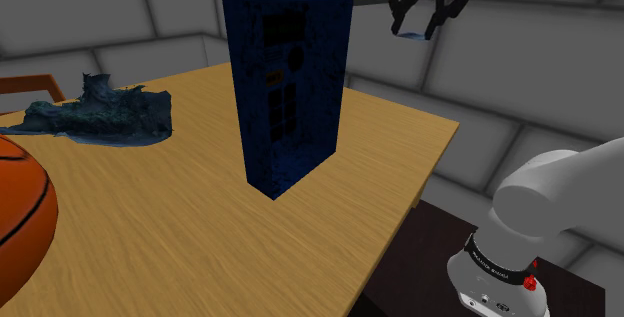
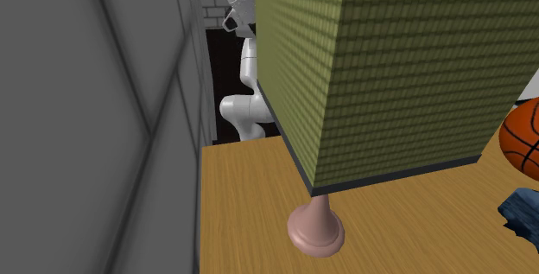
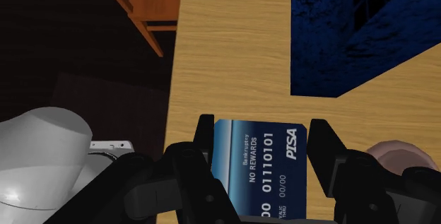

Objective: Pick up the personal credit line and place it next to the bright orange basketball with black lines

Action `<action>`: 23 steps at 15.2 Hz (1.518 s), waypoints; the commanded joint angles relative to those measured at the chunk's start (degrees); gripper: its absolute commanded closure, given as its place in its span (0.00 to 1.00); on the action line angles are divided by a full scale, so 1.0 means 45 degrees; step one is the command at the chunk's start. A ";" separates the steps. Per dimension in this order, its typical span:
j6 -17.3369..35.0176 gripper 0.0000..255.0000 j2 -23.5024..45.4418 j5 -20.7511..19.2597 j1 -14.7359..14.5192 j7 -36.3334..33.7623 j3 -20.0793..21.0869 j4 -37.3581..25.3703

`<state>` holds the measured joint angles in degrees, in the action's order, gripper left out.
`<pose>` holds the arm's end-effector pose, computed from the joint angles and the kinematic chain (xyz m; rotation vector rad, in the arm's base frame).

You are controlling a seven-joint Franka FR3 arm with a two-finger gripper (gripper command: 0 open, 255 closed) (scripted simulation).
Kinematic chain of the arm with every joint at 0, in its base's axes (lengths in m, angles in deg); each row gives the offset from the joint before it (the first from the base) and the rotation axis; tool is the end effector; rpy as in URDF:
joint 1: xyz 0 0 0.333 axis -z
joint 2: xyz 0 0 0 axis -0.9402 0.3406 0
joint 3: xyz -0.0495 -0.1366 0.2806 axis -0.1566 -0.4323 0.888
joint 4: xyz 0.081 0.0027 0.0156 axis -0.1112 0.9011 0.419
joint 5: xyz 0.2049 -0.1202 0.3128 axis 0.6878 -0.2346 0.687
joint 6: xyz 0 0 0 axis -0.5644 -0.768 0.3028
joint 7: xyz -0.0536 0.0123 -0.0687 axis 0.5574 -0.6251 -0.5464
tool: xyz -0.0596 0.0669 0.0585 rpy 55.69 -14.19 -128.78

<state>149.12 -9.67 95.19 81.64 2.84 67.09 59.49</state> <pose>0.3036 0.0275 0.7172 -2.0302 1.7660 0.6065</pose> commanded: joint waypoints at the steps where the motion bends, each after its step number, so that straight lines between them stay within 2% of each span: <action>1: -0.0277 1.00 0.0192 0.0029 -0.0027 -0.0171 -0.0063 -0.0507; 12: -0.1605 1.00 0.1324 0.0344 -0.0204 -0.1171 -0.0300 -0.3239; 23: 0.1084 1.00 0.2534 0.1473 -0.0713 -0.4033 0.2971 -0.4025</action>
<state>153.10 0.62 101.56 78.72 -13.81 78.90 42.29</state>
